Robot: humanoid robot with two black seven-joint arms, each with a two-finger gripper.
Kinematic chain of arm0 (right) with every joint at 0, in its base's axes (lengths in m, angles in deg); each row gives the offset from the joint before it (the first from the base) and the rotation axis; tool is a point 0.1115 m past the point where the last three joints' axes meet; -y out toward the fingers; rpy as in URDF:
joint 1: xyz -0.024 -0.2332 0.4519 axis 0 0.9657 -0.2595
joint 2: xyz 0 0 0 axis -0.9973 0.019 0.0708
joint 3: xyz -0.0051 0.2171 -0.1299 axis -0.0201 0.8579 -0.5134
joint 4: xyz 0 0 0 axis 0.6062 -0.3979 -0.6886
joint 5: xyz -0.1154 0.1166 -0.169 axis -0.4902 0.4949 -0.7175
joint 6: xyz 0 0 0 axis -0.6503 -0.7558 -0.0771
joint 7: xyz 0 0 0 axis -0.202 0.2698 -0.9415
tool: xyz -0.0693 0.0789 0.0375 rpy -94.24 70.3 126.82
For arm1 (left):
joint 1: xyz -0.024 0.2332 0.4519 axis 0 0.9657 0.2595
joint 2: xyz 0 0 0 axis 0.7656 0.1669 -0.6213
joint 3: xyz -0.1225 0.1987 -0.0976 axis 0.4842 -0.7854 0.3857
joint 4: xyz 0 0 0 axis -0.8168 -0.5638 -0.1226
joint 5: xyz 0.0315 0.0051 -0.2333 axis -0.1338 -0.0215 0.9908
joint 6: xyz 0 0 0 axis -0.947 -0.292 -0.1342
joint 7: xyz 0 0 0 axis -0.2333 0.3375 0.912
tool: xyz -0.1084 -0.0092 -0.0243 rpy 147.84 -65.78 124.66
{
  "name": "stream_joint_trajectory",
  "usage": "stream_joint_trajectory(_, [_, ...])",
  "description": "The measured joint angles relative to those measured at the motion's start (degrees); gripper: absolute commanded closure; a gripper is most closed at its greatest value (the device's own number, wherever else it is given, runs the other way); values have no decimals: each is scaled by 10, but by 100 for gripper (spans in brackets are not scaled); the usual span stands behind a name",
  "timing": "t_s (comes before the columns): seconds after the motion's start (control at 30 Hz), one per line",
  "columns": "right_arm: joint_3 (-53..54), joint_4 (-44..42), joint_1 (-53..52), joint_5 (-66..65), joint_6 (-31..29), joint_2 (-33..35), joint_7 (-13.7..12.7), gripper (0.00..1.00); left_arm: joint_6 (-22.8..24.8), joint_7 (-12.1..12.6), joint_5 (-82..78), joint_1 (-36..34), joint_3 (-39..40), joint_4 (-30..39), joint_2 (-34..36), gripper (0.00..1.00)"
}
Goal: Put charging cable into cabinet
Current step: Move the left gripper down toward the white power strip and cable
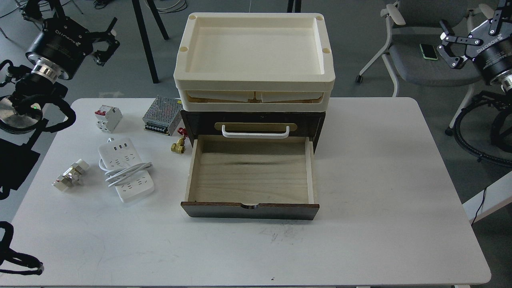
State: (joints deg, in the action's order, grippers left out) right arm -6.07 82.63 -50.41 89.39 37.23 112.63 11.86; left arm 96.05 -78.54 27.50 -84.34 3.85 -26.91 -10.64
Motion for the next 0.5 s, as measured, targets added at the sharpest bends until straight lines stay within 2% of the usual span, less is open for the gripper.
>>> stream_joint_trajectory(0.27, [5,-1,1,0,0,3,0,0,0,-4,8,5,7,-8,-10,0])
stream_joint_trajectory(0.33, [5,-1,1,0,0,3,0,0,0,-13,22,12,10,-25,-15,0])
stream_joint_trajectory(0.4, [8,0,1,1,0,5,0,0,0,-37,49,20,13,-64,-20,0])
stream_joint_trajectory(0.5, [18,2,1,1,0,7,0,0,0,-93,90,25,15,-105,-37,0])
